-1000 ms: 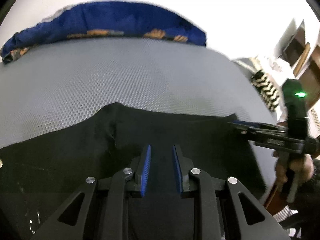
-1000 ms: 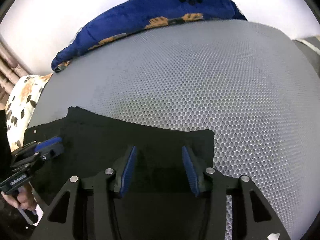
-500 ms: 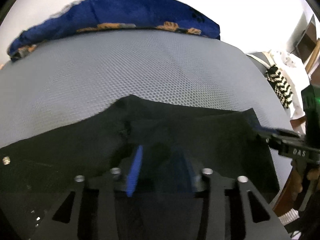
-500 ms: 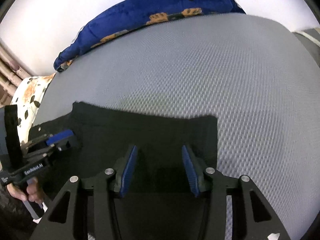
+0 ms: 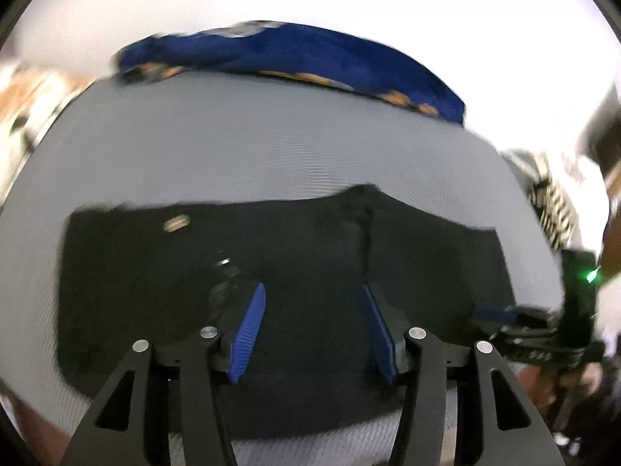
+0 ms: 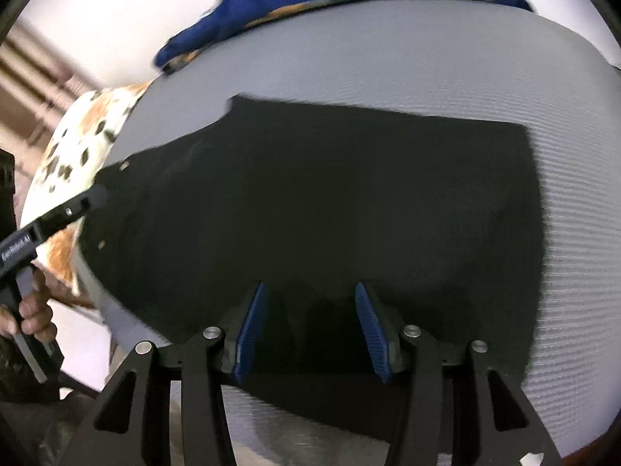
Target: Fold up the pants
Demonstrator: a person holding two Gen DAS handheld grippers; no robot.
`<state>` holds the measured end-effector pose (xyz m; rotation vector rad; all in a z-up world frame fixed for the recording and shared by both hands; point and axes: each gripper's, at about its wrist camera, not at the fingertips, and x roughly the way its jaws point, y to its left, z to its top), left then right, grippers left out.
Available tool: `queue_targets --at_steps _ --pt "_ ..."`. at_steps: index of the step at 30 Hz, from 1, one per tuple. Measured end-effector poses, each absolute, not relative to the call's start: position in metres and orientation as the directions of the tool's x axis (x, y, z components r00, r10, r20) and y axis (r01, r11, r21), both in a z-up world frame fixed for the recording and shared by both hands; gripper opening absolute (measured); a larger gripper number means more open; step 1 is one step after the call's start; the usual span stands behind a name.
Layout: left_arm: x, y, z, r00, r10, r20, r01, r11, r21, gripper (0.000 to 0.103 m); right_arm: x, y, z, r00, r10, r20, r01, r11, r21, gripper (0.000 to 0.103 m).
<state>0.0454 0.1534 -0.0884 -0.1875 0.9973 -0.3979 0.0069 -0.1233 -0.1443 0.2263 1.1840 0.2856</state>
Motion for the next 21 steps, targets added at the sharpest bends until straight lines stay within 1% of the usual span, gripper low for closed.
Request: queue_targets --at_steps 3,7,11,16,19,21 --pt "0.031 0.212 -0.088 0.502 -0.404 -0.764 0.126 0.909 -0.398 0.053 0.01 -0.095 -0.147 0.314 0.371 -0.874 -0.155 0.928 0.339 0.047" --pt "0.018 0.271 -0.094 0.523 -0.383 -0.761 0.011 0.897 -0.443 0.053 0.014 -0.064 -0.149 0.27 0.412 -0.87 -0.212 0.907 0.364 0.047" --pt "0.007 0.312 -0.105 0.513 -0.396 -0.762 -0.063 0.868 -0.493 0.053 0.019 -0.037 -0.151 0.238 0.424 -0.874 -0.254 0.896 0.366 0.047" --pt "0.003 0.341 -0.138 0.424 -0.516 -0.744 -0.137 0.776 -0.616 0.053 0.026 -0.019 -0.15 0.22 0.421 -0.88 -0.266 0.894 0.361 0.048" --pt "0.003 0.349 -0.157 0.39 -0.595 -0.703 -0.184 0.697 -0.693 0.053 0.028 -0.021 -0.148 0.223 0.422 -0.879 -0.241 0.897 0.37 0.05" --pt "0.003 0.349 -0.165 0.375 -0.628 -0.682 -0.192 0.668 -0.719 0.053 0.028 -0.025 -0.147 0.229 0.421 -0.878 -0.218 0.901 0.375 0.054"
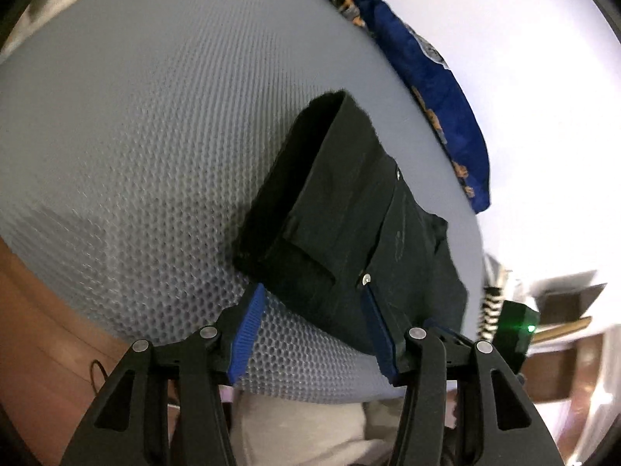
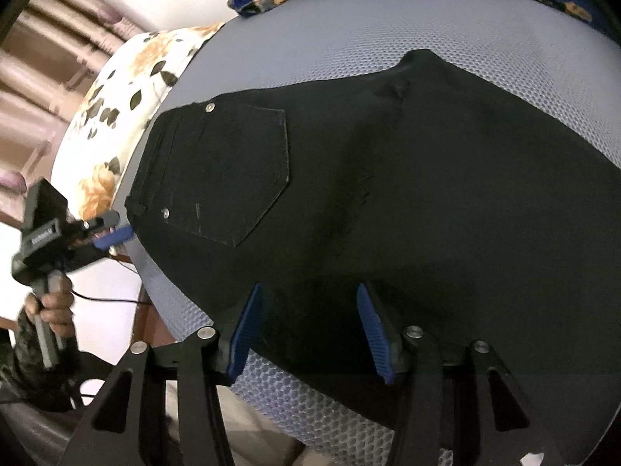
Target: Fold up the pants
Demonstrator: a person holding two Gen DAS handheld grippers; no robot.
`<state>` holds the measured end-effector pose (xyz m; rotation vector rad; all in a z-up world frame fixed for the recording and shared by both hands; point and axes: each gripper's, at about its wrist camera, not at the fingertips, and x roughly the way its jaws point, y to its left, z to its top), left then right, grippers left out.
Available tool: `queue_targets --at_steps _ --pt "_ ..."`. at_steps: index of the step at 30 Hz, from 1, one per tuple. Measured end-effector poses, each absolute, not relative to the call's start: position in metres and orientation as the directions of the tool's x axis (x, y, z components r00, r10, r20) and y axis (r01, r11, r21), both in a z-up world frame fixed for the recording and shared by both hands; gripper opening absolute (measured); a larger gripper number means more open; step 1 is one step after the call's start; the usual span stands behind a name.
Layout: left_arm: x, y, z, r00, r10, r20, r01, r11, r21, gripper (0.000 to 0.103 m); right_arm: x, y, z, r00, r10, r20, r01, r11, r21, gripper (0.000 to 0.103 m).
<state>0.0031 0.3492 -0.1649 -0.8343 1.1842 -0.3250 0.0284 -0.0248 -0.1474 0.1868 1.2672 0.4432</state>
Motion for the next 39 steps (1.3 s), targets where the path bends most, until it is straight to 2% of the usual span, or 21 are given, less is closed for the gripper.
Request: queue_targets --at_steps 8,21,31,32,36,39 --pt "0.016 0.35 -0.194 0.336 -0.692 -0.639 -0.227 0.599 -0.768 0.053 0.029 -0.031 -0.15 0.237 0.392 -0.889 -0.163 0.918 0.361 0.054" --pt "0.019 0.38 -0.213 0.382 -0.769 -0.512 -0.245 0.45 -0.859 0.056 0.031 -0.027 -0.152 0.244 0.386 -0.89 -0.135 0.922 0.363 0.059" --pt "0.044 0.359 -0.201 0.413 -0.758 -0.505 -0.031 0.543 -0.839 0.057 0.029 -0.024 -0.153 0.263 0.388 -0.884 -0.138 0.921 0.363 0.064" --pt "0.045 0.353 -0.199 0.418 -0.745 -0.519 -0.02 0.564 -0.826 0.055 0.029 -0.024 -0.153 0.264 0.39 -0.882 -0.137 0.92 0.366 0.065" --pt "0.048 0.338 -0.19 0.421 -0.714 -0.559 0.022 0.624 -0.781 0.031 0.03 -0.028 -0.152 0.267 0.409 -0.873 -0.12 0.912 0.391 0.066" --pt "0.047 0.333 -0.173 0.435 -0.719 -0.542 0.058 0.623 -0.78 0.028 0.03 -0.032 -0.146 0.28 0.415 -0.866 -0.115 0.91 0.399 0.066"
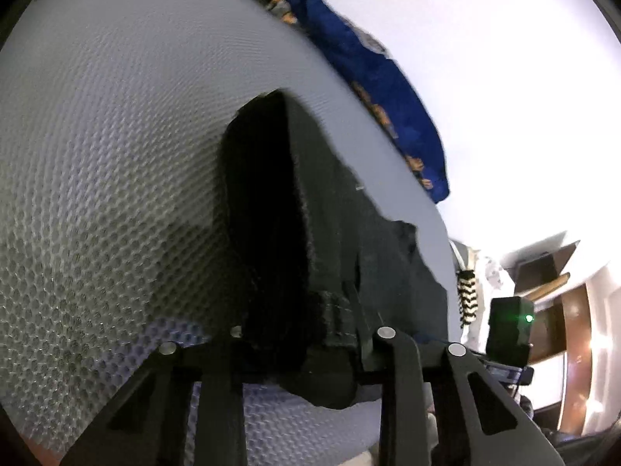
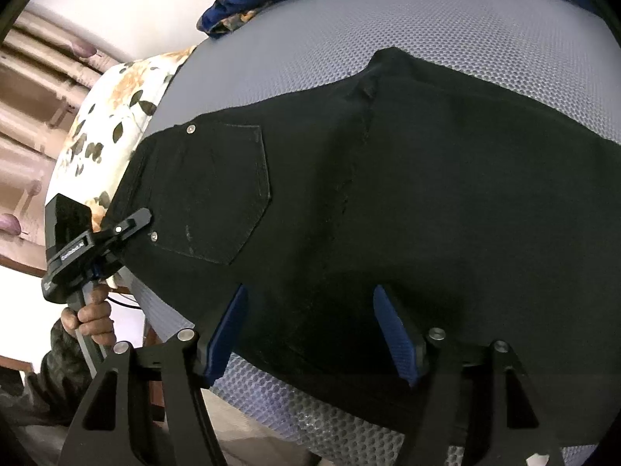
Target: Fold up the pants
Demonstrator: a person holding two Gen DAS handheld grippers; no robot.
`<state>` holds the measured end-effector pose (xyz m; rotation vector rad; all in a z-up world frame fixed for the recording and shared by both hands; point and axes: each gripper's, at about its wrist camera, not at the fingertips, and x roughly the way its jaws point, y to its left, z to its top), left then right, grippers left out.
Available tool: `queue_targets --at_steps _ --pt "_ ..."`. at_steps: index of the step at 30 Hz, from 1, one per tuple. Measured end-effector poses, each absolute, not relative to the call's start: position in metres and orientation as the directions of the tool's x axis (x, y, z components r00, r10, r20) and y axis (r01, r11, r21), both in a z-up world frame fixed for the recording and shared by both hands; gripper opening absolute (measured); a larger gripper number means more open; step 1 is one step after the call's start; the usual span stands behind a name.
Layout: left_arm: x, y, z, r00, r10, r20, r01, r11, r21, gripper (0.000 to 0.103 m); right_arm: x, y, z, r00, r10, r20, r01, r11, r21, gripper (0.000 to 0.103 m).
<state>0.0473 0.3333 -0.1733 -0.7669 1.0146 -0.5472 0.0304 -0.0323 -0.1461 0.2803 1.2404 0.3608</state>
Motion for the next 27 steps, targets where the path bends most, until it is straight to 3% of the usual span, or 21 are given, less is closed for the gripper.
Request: queue_targets --at_steps 10,17,27 --pt "0.053 0.27 -0.077 0.454 -0.772 -0.446 0.269 0.596 -0.757 0.027 0.022 -0.103 -0.096 0.438 0.397 -0.807 -0.032 0.904 0.427 0.066" --pt "0.062 0.2 -0.042 0.41 -0.812 -0.414 0.38 0.565 -0.732 0.027 0.008 -0.173 -0.072 0.543 0.361 -0.759 0.063 0.883 0.465 0.066" --pt "0.068 0.12 -0.028 0.404 -0.74 -0.538 0.435 0.673 -0.599 0.027 -0.005 -0.216 -0.085 0.575 0.364 -0.733 0.13 0.844 0.521 0.066"
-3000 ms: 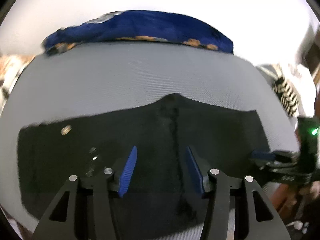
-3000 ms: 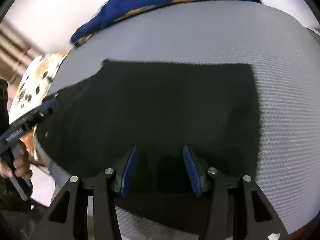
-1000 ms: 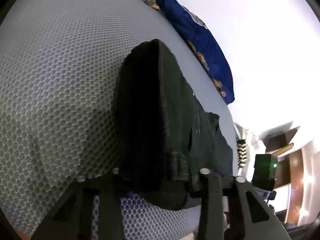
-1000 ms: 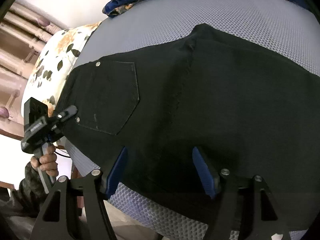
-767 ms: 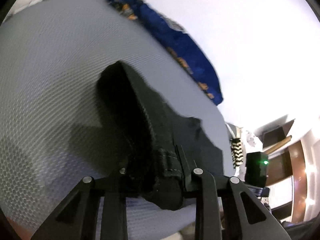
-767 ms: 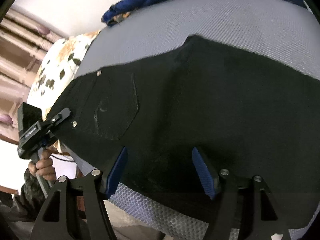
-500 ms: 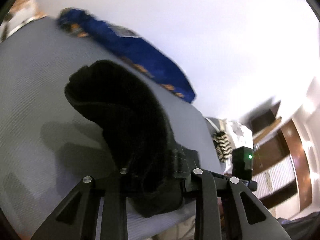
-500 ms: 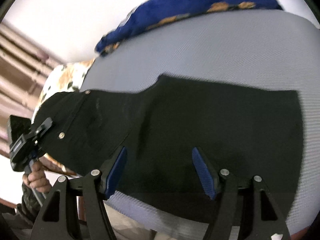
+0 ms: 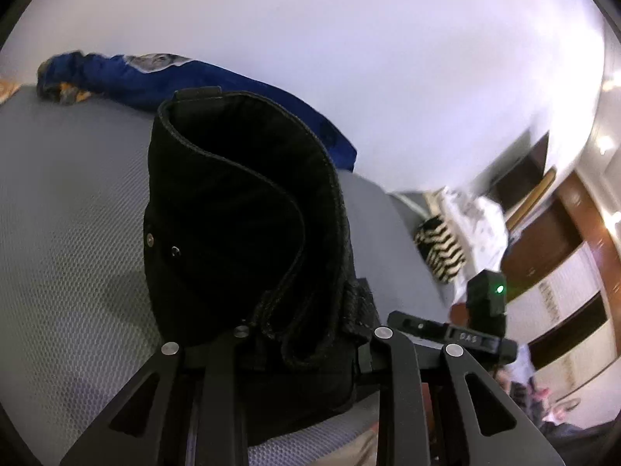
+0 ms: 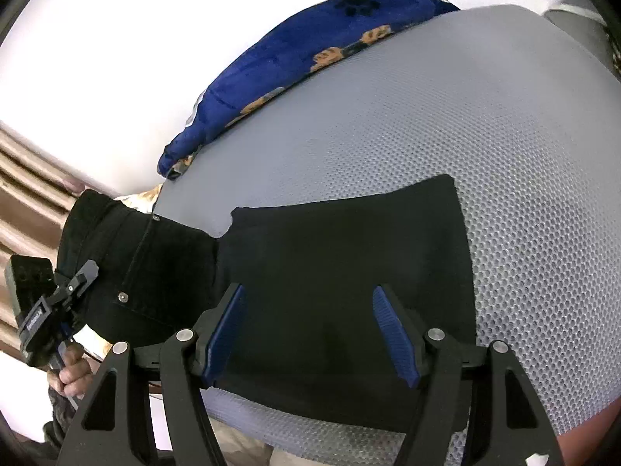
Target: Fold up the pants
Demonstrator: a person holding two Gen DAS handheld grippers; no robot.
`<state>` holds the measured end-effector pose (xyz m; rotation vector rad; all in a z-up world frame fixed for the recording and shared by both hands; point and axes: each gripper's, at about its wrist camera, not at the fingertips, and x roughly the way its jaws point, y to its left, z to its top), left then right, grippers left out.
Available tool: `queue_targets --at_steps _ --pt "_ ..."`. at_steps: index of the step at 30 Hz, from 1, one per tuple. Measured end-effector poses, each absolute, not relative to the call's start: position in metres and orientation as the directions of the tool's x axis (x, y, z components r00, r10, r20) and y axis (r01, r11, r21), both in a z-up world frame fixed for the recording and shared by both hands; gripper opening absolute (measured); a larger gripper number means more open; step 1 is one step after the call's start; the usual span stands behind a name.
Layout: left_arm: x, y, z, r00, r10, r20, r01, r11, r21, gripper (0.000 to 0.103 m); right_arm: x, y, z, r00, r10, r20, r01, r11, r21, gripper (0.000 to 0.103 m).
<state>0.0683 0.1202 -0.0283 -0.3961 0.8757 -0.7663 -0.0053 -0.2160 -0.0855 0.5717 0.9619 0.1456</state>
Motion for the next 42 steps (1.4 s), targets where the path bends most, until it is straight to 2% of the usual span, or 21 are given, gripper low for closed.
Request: queue_targets --at_steps 7,14,29,36,42 --pt "0.059 0.057 -0.029 0.414 -0.649 -0.638 0.485 0.751 -0.449 0.027 -0.014 -0.23 -0.083 0.6 0.365 -0.712 0.124 0.837 0.532 0.066" --pt "0.048 0.007 -0.047 0.388 -0.603 -0.697 0.535 0.763 -0.362 0.027 -0.027 -0.25 -0.08 0.624 0.347 -0.7 0.138 0.833 0.536 0.066" --pt "0.036 -0.066 -0.083 0.311 -0.541 -0.782 0.577 0.761 -0.297 0.027 -0.038 -0.292 -0.096 0.654 0.342 -0.674 0.189 0.789 0.584 0.066" --pt "0.021 -0.094 -0.089 0.259 -0.563 -0.785 0.63 0.714 -0.305 0.027 -0.038 -0.303 -0.104 0.65 0.353 -0.673 0.203 0.772 0.602 0.066" --pt "0.021 -0.112 -0.117 0.202 -0.533 -0.821 0.628 0.714 -0.309 0.029 -0.033 -0.307 -0.115 0.631 0.38 -0.676 0.213 0.754 0.622 0.066"
